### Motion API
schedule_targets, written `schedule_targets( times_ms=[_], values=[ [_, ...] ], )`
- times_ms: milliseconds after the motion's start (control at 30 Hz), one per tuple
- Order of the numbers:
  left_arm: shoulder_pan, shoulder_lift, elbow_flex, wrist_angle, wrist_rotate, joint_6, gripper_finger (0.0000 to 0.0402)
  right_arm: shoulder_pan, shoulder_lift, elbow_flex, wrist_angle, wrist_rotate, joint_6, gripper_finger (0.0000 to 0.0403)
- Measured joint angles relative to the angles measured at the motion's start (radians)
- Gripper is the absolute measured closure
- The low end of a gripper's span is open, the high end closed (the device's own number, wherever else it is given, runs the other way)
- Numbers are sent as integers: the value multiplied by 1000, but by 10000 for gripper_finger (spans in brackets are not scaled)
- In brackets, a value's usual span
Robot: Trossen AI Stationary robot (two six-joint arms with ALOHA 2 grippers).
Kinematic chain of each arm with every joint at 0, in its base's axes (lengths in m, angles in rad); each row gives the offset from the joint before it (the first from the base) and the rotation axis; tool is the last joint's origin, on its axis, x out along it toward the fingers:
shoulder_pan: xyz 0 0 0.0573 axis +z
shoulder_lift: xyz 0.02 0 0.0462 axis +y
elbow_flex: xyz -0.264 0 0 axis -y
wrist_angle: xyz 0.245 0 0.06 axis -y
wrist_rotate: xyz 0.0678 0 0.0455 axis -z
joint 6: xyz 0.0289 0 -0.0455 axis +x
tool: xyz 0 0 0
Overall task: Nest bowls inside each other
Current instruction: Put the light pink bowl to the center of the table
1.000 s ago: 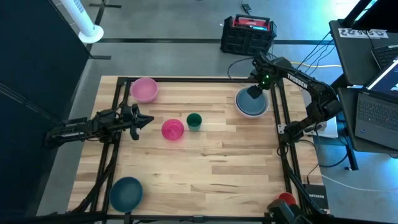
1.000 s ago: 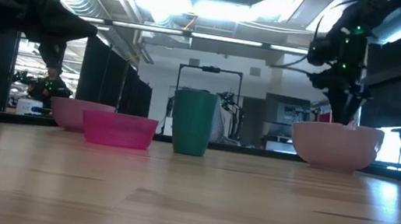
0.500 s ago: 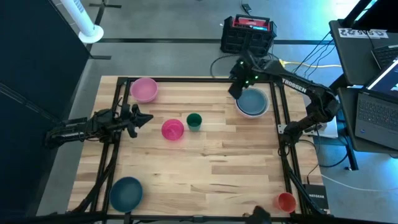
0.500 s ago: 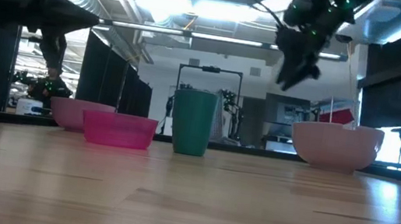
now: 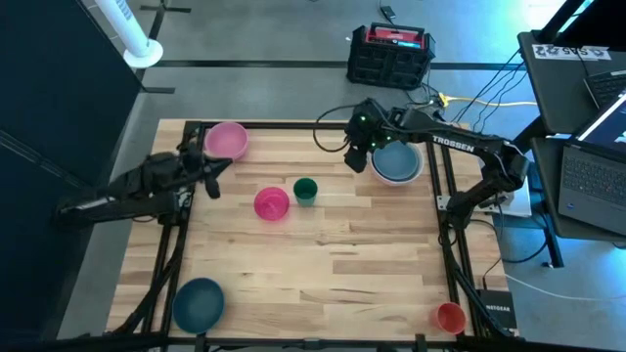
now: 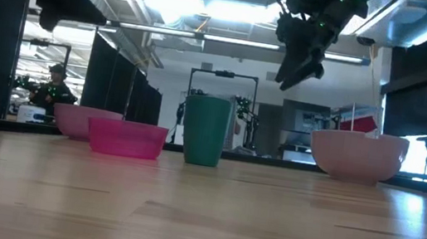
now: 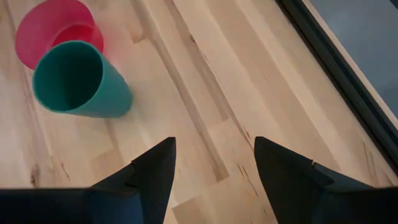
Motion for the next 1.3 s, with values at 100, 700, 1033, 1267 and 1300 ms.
schedule_targets(
  times_ms=[100, 700, 1033, 1267, 1300],
  values=[
    [59, 134, 132, -148, -5, 5, 401, 0, 0, 0, -1, 1, 0, 197],
    [307, 842, 480, -419, 12, 225, 283, -1, 0, 0, -13, 1, -6, 197],
    [396, 1125, 627, -506, -3, 308, 258, -1, 0, 0, -49, 0, -10, 197],
    [447, 1161, 629, -571, -68, 343, 258, -1, 0, 0, -65, -1, -11, 197],
    [454, 1162, 629, -581, -68, 347, 258, -1, 0, 0, -64, -1, -11, 197]
  ],
)
